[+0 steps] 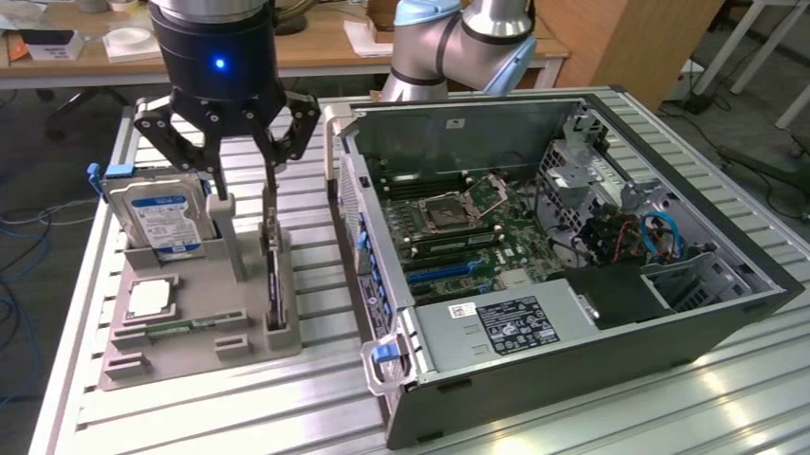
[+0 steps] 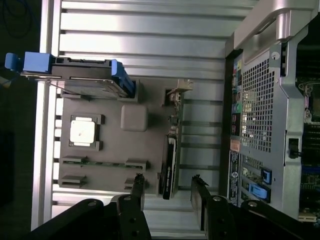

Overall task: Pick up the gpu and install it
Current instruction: 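Pick up the gpu and move the gpu toward the slot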

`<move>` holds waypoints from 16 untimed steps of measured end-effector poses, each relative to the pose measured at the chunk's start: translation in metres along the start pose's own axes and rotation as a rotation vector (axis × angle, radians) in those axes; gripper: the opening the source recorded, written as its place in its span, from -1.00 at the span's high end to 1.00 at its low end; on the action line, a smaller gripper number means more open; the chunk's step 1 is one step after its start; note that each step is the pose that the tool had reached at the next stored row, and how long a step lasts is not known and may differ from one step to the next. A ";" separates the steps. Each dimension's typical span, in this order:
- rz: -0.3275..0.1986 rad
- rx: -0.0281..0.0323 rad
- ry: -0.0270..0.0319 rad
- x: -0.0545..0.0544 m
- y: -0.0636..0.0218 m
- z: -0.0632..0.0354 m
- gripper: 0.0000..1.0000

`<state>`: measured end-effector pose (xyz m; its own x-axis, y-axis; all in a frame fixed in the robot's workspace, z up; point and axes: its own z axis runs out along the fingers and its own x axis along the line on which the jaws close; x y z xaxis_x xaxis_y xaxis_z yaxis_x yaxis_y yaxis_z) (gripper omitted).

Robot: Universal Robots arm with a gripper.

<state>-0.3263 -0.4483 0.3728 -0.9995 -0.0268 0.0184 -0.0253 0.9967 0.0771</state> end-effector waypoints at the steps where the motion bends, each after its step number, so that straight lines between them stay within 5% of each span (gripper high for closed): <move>1: 0.000 0.0009 0.0000 0.000 -0.0001 0.0011 0.00; 16: -0.009 0.0024 0.0009 -0.001 -0.0023 0.0192 0.00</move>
<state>-0.3259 -0.4491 0.3535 -0.9992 -0.0358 0.0186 -0.0344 0.9966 0.0748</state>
